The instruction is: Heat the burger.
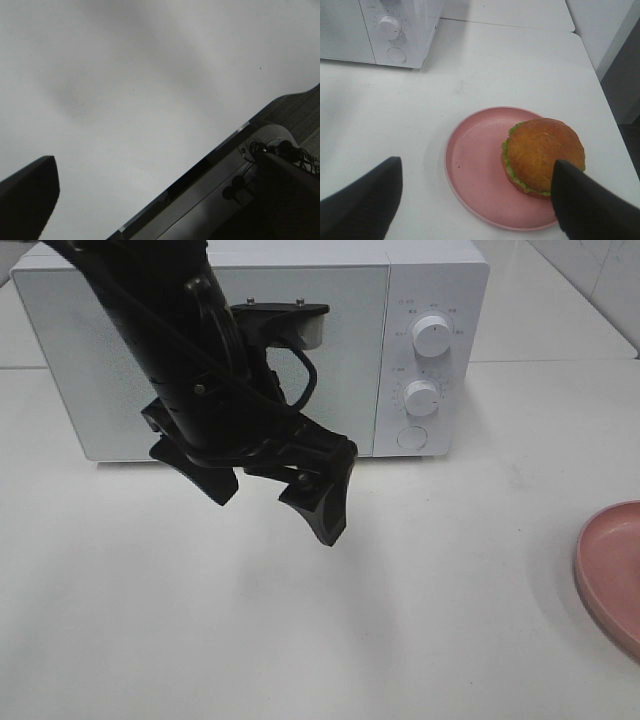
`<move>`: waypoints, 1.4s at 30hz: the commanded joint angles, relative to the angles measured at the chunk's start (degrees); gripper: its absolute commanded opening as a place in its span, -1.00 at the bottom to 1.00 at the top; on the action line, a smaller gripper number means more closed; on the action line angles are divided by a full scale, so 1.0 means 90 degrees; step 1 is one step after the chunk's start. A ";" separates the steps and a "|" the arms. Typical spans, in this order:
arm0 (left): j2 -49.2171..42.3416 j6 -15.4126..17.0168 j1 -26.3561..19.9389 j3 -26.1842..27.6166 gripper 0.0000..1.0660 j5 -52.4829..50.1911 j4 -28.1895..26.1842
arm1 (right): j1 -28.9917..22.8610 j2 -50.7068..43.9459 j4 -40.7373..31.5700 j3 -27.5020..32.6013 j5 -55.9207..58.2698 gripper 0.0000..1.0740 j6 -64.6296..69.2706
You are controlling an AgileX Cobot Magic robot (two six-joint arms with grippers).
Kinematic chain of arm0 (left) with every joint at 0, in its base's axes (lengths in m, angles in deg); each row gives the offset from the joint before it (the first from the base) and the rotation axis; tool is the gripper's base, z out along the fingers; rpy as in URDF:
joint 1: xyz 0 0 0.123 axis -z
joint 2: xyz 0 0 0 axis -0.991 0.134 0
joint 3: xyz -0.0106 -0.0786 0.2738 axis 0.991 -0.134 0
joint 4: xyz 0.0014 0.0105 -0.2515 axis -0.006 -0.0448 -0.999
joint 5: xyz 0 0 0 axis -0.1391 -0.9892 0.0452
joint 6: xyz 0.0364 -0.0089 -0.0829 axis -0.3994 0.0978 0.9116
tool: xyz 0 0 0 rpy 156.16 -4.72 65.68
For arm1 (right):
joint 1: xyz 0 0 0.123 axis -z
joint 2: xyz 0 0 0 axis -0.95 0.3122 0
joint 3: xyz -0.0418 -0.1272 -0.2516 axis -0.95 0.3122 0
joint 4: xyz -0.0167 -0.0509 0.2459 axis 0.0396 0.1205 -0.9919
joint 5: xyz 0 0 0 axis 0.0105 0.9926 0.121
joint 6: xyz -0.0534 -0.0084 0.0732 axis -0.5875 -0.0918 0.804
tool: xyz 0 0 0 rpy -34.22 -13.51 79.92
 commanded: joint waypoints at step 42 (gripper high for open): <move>-0.5685 -0.0458 -0.4698 -0.4291 0.87 0.0172 0.0668 | 0.0025 -0.0178 0.0032 -0.0019 -0.0089 0.40 -0.0032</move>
